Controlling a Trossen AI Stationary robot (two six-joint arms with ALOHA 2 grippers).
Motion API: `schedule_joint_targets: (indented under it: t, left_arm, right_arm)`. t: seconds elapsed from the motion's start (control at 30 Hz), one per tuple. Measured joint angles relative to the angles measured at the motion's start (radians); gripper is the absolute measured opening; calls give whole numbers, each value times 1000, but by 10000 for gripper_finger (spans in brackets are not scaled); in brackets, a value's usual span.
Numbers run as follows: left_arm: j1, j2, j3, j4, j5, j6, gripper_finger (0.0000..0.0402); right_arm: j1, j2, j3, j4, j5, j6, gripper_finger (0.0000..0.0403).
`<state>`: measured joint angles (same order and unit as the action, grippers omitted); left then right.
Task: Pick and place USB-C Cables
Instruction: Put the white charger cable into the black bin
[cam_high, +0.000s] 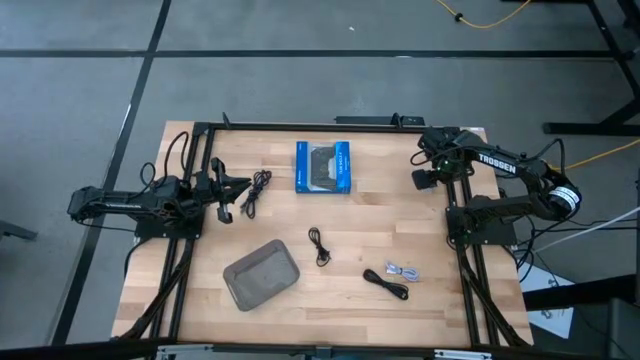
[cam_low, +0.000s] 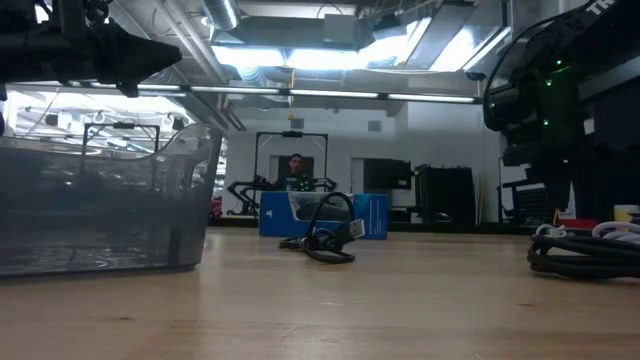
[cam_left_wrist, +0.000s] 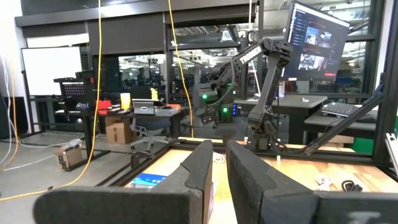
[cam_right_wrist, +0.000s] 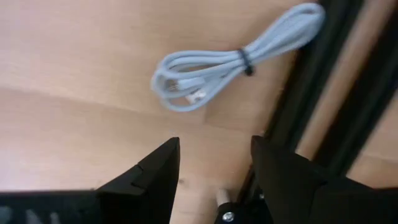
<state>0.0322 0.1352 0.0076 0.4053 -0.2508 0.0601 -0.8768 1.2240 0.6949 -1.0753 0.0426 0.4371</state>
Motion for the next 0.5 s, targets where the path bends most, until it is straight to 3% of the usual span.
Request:
schedule_joint_targets:
  t: [0.13, 0.33, 0.5]
  left_arm:
    - [0, 0, 0, 0, 0, 0, 41]
    - [0, 0, 0, 0, 0, 0, 41]
    - [0, 0, 0, 0, 0, 0, 41]
  right_arm:
    - [0, 0, 0, 1, 0, 11, 202]
    - [0, 0, 0, 1, 121, 83, 202]
    - [0, 0, 0, 2, 122, 83, 202]
